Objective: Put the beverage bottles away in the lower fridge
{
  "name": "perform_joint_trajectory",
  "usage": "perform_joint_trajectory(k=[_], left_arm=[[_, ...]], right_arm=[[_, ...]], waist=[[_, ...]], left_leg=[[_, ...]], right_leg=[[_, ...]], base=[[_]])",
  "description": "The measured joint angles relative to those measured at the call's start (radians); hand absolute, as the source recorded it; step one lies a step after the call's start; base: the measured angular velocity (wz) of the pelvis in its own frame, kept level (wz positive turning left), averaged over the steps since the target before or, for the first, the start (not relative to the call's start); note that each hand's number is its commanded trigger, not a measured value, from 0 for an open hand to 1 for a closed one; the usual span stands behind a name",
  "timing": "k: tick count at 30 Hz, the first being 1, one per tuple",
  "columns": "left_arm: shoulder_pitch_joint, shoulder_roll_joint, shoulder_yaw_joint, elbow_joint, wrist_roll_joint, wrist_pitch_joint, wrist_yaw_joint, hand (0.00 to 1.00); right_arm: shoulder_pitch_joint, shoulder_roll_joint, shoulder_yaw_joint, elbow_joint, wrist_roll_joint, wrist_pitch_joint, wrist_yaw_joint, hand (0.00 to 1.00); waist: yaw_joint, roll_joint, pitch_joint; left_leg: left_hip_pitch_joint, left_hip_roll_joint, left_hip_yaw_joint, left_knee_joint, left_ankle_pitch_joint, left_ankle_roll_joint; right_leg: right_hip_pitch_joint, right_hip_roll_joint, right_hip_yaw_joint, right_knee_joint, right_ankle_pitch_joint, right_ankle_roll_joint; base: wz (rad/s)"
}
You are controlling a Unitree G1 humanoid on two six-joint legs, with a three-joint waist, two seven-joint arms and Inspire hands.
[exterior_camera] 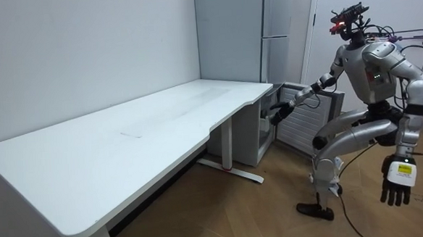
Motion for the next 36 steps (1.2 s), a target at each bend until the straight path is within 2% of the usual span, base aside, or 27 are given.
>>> perform_joint_trajectory(k=[5,6,7,10,11,16,19,24,29,33,36], left_arm=[[0.002,-0.005,0.027,0.002,0.007,-0.012,0.018,0.0],[0.003,-0.006,0.031,0.002,0.007,-0.013,0.021,0.0],[0.006,-0.006,0.037,0.003,0.007,-0.02,0.027,0.0],[0.006,-0.007,0.036,-0.001,0.015,-0.031,0.036,0.0],[0.006,-0.007,0.036,-0.001,0.015,-0.031,0.037,0.0],[0.006,-0.007,0.037,0.0,0.015,-0.048,0.043,0.0],[0.006,-0.007,0.036,-0.001,0.015,-0.052,0.043,0.0],[0.009,-0.009,0.036,0.0,0.014,-0.053,0.043,0.0],[0.011,-0.023,0.036,0.0,0.013,-0.053,0.046,0.0],[0.011,-0.032,0.036,-0.001,0.013,-0.053,0.046,0.0],[0.011,-0.033,0.035,0.001,0.009,-0.053,0.05,0.0]], right_arm=[[-0.018,-0.037,0.0,-0.107,0.005,-0.002,-0.173,0.0],[-0.022,-0.037,0.0,-0.107,0.005,-0.002,-0.186,0.0],[-0.025,-0.037,0.0,-0.106,0.005,-0.003,-0.207,0.0],[-0.038,-0.037,0.0,-0.107,0.005,-0.003,-0.246,0.0],[-0.043,-0.037,0.0,-0.107,0.005,-0.003,-0.258,0.0],[-0.052,-0.04,-0.002,-0.106,0.004,-0.019,-0.286,0.0],[-0.062,-0.04,-0.002,-0.106,0.005,-0.019,-0.309,0.0],[-0.064,-0.04,-0.002,-0.106,0.005,-0.019,-0.314,0.0],[-0.106,-0.044,-0.004,-0.106,0.005,-0.019,-0.382,0.0],[-0.107,-0.045,-0.007,-0.106,0.005,-0.027,-0.388,0.0],[-0.107,-0.045,-0.007,-0.106,0.005,-0.029,-0.388,0.0]], waist=[[-0.003,0.0,-0.0001],[-0.003,0.0,0.0],[-0.002,0.0,-0.0001],[-0.007,0.0,-0.0002],[-0.008,0.0,-0.0002],[-0.017,0.001,-0.0004],[-0.02,0.001,-0.0004],[-0.02,0.001,-0.0004],[-0.023,0.001,-0.0004],[-0.023,0.001,-0.0005],[-0.022,0.001,-0.0005]], left_leg=[[0.006,-0.003,0.002,-0.031,0.0,0.001],[0.01,-0.003,0.003,-0.031,0.003,0.006],[0.018,-0.005,0.003,-0.03,0.014,0.022],[0.024,-0.015,0.001,-0.028,0.017,0.026],[0.025,-0.017,0.002,-0.028,0.022,0.034],[0.027,-0.034,0.002,-0.028,0.023,0.036],[0.028,-0.036,0.002,-0.028,0.021,0.04],[0.028,-0.034,0.002,-0.029,0.021,0.039],[0.032,-0.035,0.002,-0.028,0.019,0.041],[0.036,-0.035,0.001,-0.028,0.018,0.042],[0.036,-0.035,-0.001,-0.029,0.019,0.041]], right_leg=[[0.016,-0.017,-0.024,-0.034,0.002,0.005],[0.021,-0.017,-0.025,-0.035,0.003,0.007],[0.031,-0.017,-0.025,-0.034,0.004,0.009],[0.038,-0.024,-0.025,-0.034,-0.002,0.021],[0.04,-0.028,-0.027,-0.034,-0.003,0.022],[0.044,-0.031,-0.024,-0.03,-0.016,0.044],[0.046,-0.032,-0.024,-0.03,-0.02,0.049],[0.048,-0.033,-0.023,-0.03,-0.023,0.043],[0.054,-0.033,-0.025,-0.03,-0.024,0.044],[0.061,-0.033,-0.032,-0.03,-0.026,0.049],[0.061,-0.033,-0.033,-0.03,-0.029,0.043]], base=[[0.01],[0.0],[0.0],[0.01],[0.0],[0.07],[0.02],[0.0],[0.0],[0.0],[0.0]])
